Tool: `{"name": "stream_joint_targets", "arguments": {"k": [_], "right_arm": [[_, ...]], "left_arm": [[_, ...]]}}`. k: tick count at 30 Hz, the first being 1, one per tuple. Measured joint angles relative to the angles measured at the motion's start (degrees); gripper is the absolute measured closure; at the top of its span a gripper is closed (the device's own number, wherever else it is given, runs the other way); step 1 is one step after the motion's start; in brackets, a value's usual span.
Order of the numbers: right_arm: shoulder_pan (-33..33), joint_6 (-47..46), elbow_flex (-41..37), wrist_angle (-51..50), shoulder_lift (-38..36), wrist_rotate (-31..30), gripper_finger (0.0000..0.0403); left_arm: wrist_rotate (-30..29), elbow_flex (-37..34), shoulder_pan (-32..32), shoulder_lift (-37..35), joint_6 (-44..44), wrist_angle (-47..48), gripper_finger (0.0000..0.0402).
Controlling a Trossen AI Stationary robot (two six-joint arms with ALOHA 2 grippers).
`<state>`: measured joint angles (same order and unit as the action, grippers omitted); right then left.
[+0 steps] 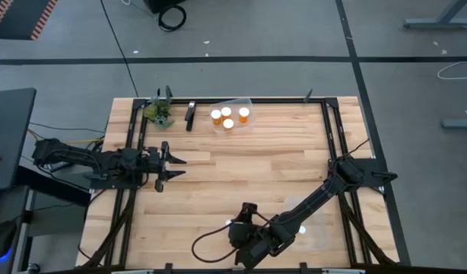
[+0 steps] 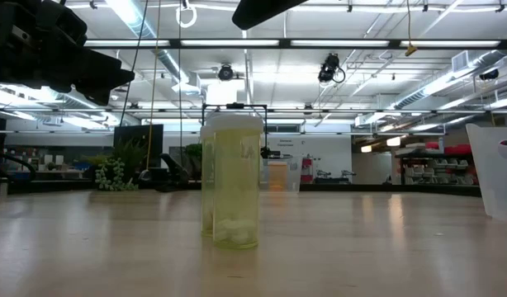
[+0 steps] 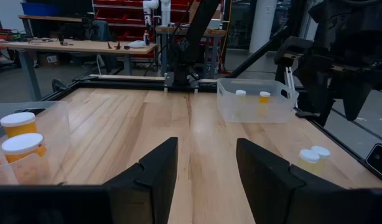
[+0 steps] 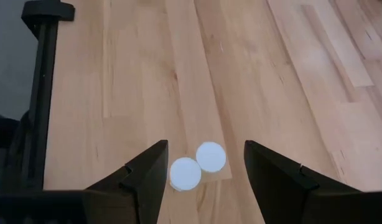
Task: Pick and place medicine bottles into bin by pill shape (circle, oval)
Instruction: Put the small transparent pill bottle into the bottom transparent bin
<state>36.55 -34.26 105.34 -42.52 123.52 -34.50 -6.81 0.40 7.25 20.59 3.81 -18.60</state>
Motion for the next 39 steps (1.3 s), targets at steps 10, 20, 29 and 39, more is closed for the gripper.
{"name": "stream_joint_targets", "arguments": {"k": [10, 20, 29, 39], "right_arm": [[0.8, 0.3, 0.0, 1.4, 3.5, -1.8, 0.0185], [-0.5, 1.5, 0.0, 4.6, 6.8, -3.5, 0.0185], [-0.3, 0.4, 0.0, 2.3, 7.1, -4.1, 0.0185], [-0.4, -3.2, 0.0, -2.3, 7.1, -3.5, 0.0185]], "left_arm": [[0.0, 0.0, 0.0, 0.0, 0.0, 0.0, 0.0230], [0.0, 0.0, 0.0, 0.0, 0.0, 0.0, 0.0230], [0.0, 0.0, 0.0, 0.0, 0.0, 0.0, 0.0230], [0.0, 0.0, 0.0, 0.0, 0.0, 0.0, 0.0230]]}}
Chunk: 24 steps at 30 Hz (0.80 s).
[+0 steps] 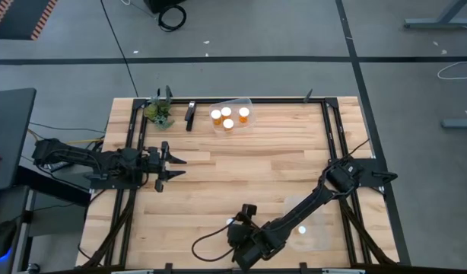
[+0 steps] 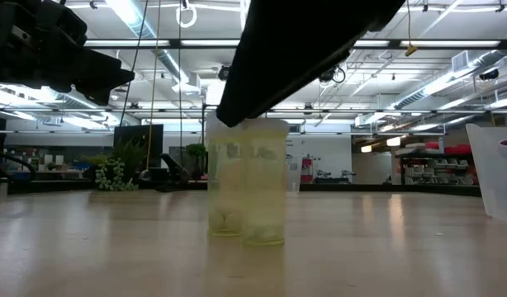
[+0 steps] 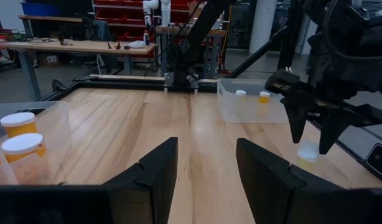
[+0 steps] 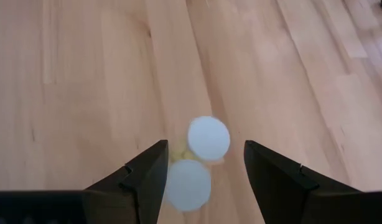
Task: Pick and place medicine bottles into bin by pill shape (circle, oval)
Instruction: Put the small transparent pill bottle into the bottom transparent bin
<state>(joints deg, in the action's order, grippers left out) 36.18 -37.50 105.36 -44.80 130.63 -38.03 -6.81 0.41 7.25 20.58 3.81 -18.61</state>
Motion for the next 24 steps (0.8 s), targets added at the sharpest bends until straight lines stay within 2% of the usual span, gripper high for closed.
{"name": "stream_joint_targets", "arguments": {"k": [24], "right_arm": [[-0.1, -4.1, 0.0, -3.6, 0.0, 6.1, 0.0189]], "left_arm": [[0.0, 0.0, 0.0, 0.0, 0.0, 0.0, 0.0230]]}}
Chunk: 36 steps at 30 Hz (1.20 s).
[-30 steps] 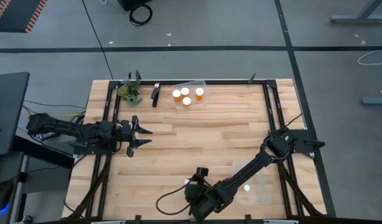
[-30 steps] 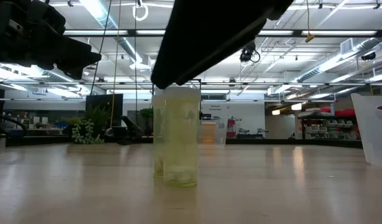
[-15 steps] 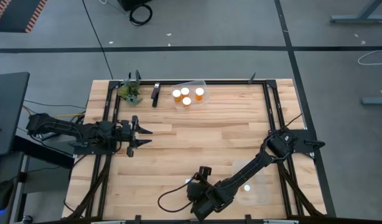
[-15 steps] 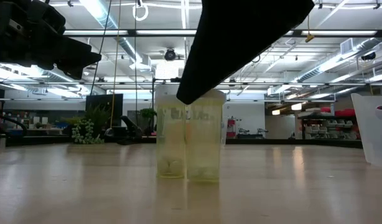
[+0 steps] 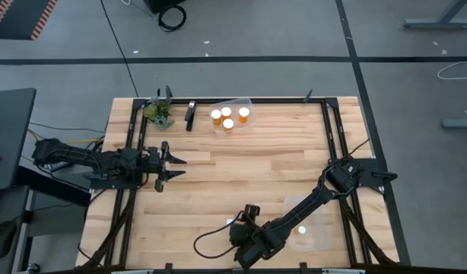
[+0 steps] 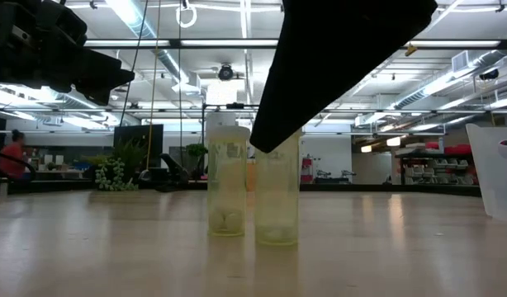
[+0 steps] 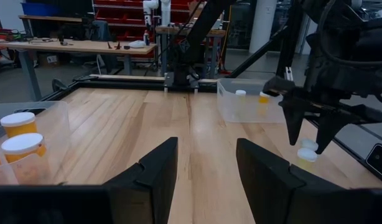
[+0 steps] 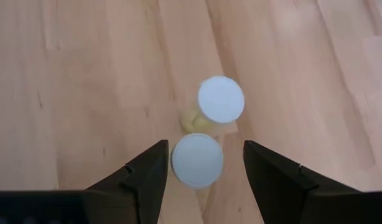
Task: Pick and place medicine bottles into bin by pill shape (circle, oval)
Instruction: Put the small transparent pill bottle into the bottom transparent bin
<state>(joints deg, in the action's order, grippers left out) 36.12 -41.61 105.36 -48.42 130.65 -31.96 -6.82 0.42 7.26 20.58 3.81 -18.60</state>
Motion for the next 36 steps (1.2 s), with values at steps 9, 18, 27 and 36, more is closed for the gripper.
{"name": "stream_joint_targets", "arguments": {"k": [9, 18, 27, 36], "right_arm": [[-1.0, -1.0, 0.0, 0.1, 0.0, 2.5, 0.0236], [-1.2, -1.0, 0.0, 0.1, 0.0, 3.7, 0.0272], [0.1, -6.3, 0.1, -7.4, -4.3, 3.7, 0.0268], [4.1, -18.0, 0.1, -21.1, -10.9, 3.7, 0.0266]], "left_arm": [[0.0, 0.0, 0.0, 0.0, 0.0, 0.0, 0.0230], [0.0, 0.0, 0.0, 0.0, 0.0, 0.0, 0.0230], [0.0, 0.0, 0.0, 0.0, 0.0, -0.1, 0.0230], [0.0, 0.0, 0.0, 0.0, 0.0, 0.0, 0.0230]]}}
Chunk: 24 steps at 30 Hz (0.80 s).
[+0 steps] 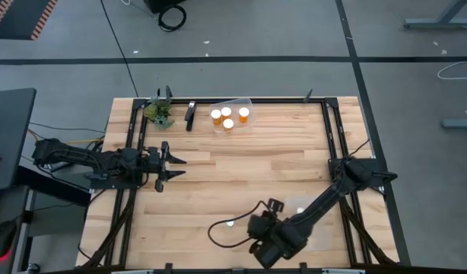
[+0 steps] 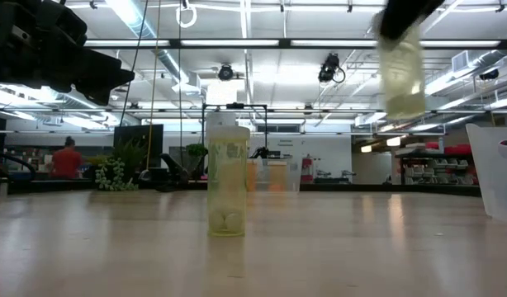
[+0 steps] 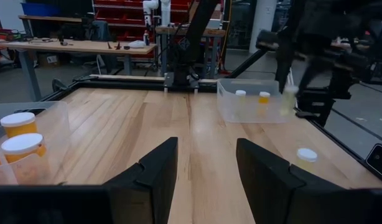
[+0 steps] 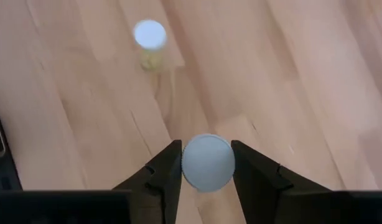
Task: Pick and place medicine bottles into bin by pill shape (circle, oval)
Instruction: Put the small transparent pill bottle into the bottom transparent bin
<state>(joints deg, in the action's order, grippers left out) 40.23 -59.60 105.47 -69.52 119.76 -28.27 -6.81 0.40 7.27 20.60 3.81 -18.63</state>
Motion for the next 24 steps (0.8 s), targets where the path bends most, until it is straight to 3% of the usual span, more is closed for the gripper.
{"name": "stream_joint_targets", "arguments": {"k": [15, 24], "right_arm": [[7.2, -19.0, 0.0, -19.0, -5.2, -1.7, 0.0267], [9.1, -23.1, 0.0, -20.5, -5.2, -1.5, 0.0267]], "left_arm": [[0.0, 0.0, 0.0, 0.0, 0.0, 0.0, 0.0230], [0.0, 0.0, 0.0, 0.0, 0.0, 0.0, 0.0230]]}}
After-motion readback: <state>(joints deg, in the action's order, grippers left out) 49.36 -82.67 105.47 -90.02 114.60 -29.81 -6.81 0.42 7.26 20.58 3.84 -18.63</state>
